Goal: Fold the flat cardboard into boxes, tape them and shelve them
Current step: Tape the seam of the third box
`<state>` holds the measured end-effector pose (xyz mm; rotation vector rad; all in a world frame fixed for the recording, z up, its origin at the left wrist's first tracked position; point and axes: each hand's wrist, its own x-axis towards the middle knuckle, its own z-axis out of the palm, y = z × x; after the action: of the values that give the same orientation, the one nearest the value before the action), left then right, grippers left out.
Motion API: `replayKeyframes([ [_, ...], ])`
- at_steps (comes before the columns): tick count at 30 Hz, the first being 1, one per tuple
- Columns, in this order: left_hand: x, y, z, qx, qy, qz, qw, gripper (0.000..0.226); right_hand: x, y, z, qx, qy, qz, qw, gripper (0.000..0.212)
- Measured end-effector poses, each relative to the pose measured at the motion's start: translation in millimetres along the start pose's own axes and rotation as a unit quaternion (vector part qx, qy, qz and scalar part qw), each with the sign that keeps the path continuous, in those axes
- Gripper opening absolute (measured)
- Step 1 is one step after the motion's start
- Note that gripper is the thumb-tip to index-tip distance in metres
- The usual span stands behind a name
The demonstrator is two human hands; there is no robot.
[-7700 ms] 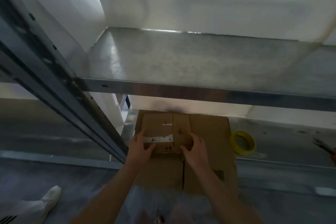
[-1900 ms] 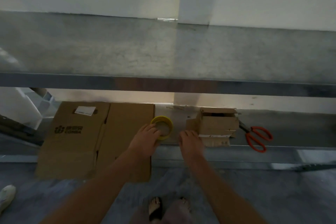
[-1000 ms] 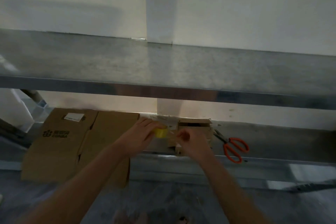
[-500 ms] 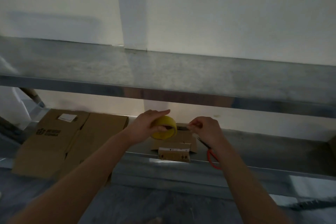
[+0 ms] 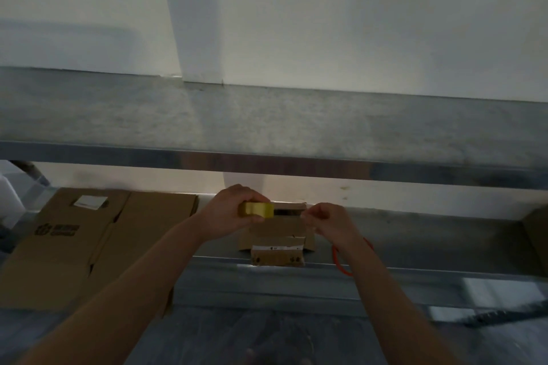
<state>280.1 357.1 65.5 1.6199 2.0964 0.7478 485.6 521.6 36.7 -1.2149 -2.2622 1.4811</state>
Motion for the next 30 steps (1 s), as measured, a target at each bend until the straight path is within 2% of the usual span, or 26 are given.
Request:
replayKeyframes([
  [5, 9, -4, 0, 0.045, 0.028, -0.001, 0.999, 0.043, 5, 2, -7, -0.006, 0.042, -0.007, 0.999, 0.003],
  [13, 19, -21, 13, 0.036, 0.004, -0.021, 0.999, 0.042, 17, 7, -10, -0.002, 0.024, 0.018, 1.0, 0.007],
  [18, 24, -30, 25, 0.032, -0.033, -0.041, 0.998, 0.043, 21, 14, -8, -0.002, 0.019, 0.032, 0.999, 0.003],
  [26, 38, -21, 41, 0.063, -0.029, 0.004, 0.998, 0.042, 25, 37, -9, -0.003, 0.023, 0.033, 0.999, 0.01],
  [30, 41, -14, 44, 0.067, -0.023, 0.006, 0.997, 0.044, 36, 53, 1, 0.015, 0.012, 0.045, 0.999, 0.004],
])
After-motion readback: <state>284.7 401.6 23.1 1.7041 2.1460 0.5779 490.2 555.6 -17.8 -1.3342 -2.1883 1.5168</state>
